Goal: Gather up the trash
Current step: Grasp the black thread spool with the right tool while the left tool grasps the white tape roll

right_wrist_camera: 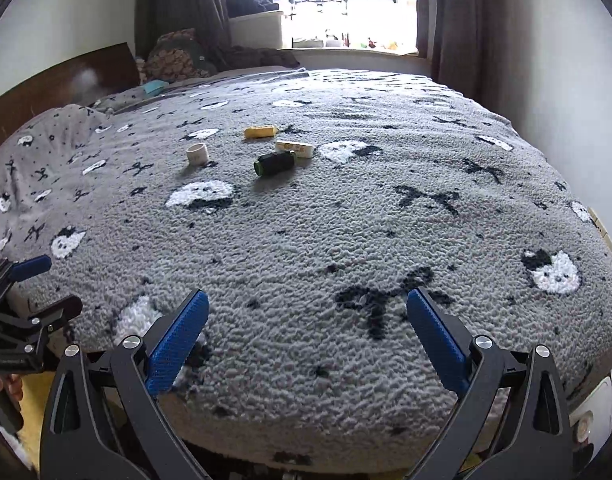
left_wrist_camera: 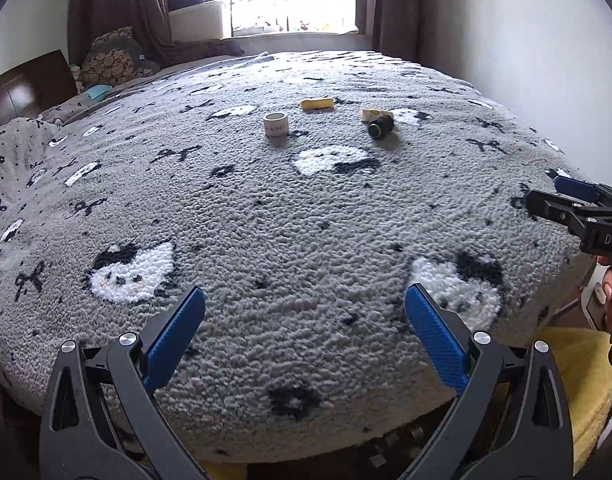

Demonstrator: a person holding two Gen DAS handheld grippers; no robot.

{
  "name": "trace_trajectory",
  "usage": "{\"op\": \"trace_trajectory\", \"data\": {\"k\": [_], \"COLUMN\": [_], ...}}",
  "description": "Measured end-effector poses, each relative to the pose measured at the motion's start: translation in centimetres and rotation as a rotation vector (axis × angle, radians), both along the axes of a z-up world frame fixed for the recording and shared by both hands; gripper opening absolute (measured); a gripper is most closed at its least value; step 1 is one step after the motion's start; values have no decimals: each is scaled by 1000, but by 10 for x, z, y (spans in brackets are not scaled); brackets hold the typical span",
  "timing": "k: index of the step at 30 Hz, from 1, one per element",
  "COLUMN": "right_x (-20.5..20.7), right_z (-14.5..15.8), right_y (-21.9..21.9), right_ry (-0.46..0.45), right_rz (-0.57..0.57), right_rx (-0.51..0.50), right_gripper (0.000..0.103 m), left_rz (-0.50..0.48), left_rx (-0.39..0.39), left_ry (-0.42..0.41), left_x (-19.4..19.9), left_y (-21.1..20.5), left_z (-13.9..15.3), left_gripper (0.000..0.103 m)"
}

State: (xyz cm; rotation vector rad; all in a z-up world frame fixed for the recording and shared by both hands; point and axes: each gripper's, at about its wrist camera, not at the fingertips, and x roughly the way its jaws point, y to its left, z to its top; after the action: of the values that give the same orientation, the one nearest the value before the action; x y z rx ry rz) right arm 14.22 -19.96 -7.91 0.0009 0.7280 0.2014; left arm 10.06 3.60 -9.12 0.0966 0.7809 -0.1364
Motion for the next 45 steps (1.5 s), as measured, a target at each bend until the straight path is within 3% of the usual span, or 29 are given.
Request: {"op": "trace_trajectory", "data": {"k": [8, 16, 19, 22, 26, 36, 45], "right_x": [85, 162, 185, 201, 210, 209, 177], "right_z": [-15, -24, -31, -34, -34, -28, -18], "right_y": [17, 61, 65, 69, 74, 67, 39], "right_ry": [58, 95, 141, 160, 161, 135, 104], "right_rz": [-49, -11, -11, -5, 27, 63, 91], "right_rx": [-1, -47, -16, -2, 2, 7, -35], "right_gripper": [99, 98, 93, 81, 55, 54, 54], "left_rz": [47, 47, 48, 56, 64, 98, 108], "left_rx": [-18, 3, 5, 17, 23, 26, 25], "left_ry": [30, 55, 61, 60, 53, 41, 39], "left_x": [62, 107, 121, 134, 148, 205, 255], "left_y": [16, 15, 15, 14, 13, 7, -5], "left_z": [-11, -18, -20, -19, -14, -8, -14], "left_gripper": [95, 95, 95, 95, 95, 94, 79]}}
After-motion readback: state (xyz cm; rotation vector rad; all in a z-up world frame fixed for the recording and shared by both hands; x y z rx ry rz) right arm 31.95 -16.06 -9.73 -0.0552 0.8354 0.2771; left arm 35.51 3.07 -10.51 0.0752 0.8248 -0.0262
